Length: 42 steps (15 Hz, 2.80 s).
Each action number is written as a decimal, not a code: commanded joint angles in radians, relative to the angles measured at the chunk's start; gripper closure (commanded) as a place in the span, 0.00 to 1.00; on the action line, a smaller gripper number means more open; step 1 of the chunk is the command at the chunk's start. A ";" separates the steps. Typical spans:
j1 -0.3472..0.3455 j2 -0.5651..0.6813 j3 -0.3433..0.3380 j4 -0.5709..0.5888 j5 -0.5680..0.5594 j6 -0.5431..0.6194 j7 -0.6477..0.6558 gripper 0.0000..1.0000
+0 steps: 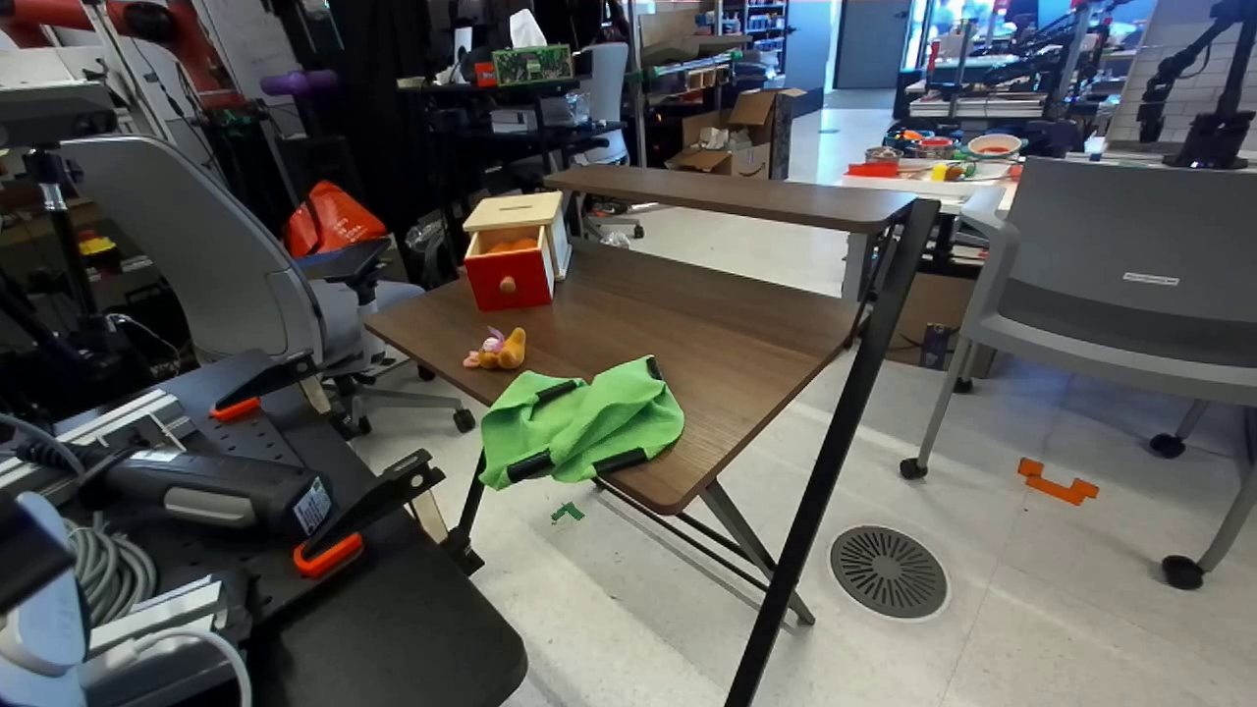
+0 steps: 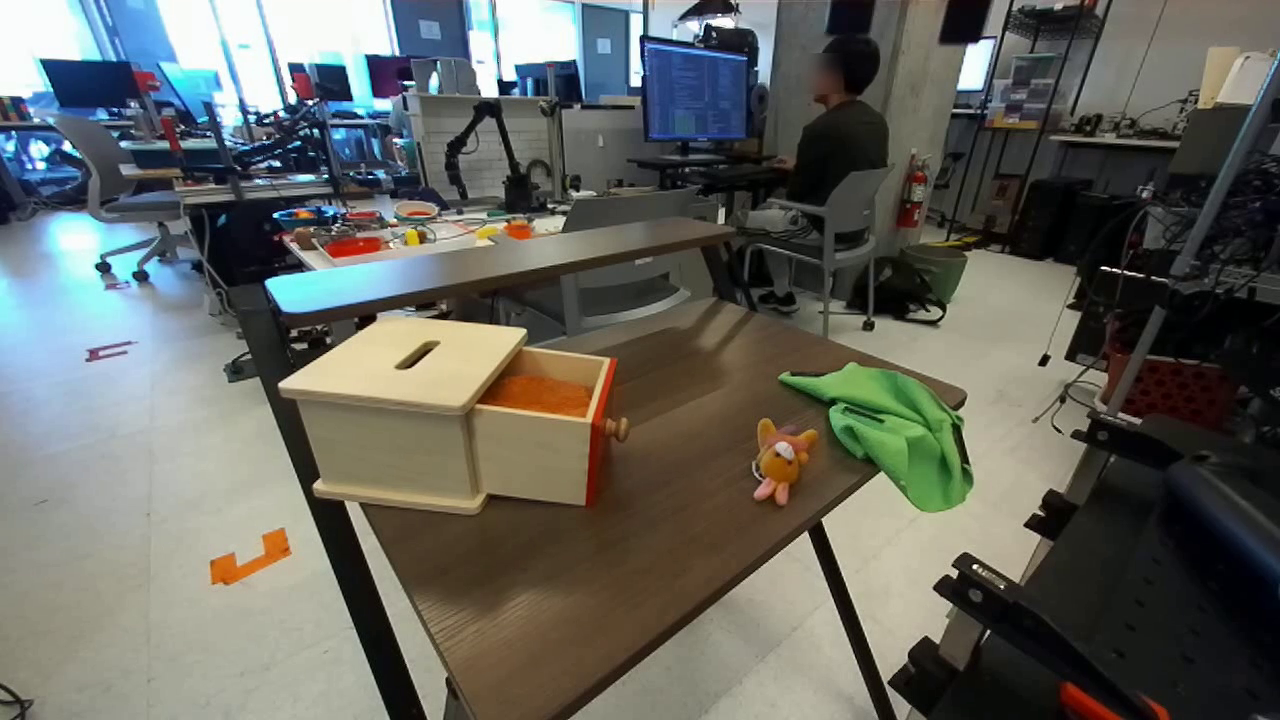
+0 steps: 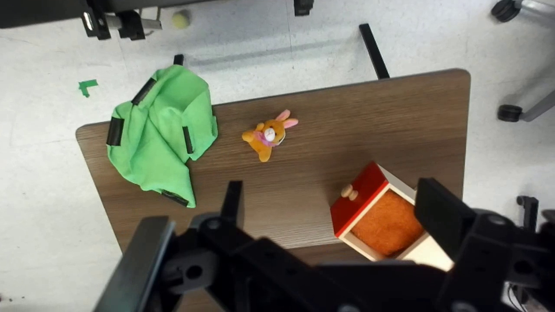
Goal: Pick up the toy from the table and put it in the drawer.
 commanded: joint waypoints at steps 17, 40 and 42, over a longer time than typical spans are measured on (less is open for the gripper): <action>0.033 0.745 -0.149 0.255 0.099 0.349 -0.073 0.00; 0.023 0.886 -0.159 0.269 0.186 0.520 -0.050 0.72; 0.015 0.865 -0.158 0.258 0.197 0.518 -0.059 0.86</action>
